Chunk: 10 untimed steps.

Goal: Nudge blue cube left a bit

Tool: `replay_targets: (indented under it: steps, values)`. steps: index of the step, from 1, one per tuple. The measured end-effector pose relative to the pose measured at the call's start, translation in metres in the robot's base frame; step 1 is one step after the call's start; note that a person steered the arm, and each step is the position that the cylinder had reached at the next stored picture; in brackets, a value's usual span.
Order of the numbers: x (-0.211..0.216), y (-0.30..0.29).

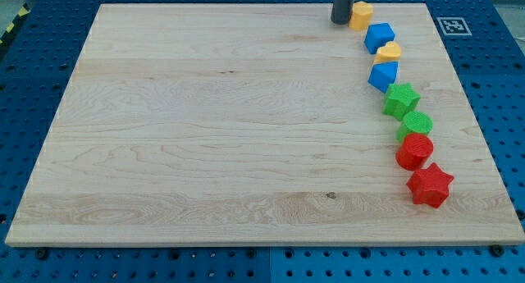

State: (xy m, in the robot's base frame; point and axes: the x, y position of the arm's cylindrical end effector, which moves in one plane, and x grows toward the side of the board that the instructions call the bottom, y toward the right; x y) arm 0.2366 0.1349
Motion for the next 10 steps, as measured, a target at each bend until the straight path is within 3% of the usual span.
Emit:
replay_targets:
  steps: [1,2,3,4,6,7,10]
  values:
    - [0.0,-0.008]
    - [-0.009,-0.06]
    - [-0.043,-0.064]
    - [-0.045,-0.044]
    - [-0.045,0.088]
    - [-0.01,0.098]
    - [0.027,0.1]
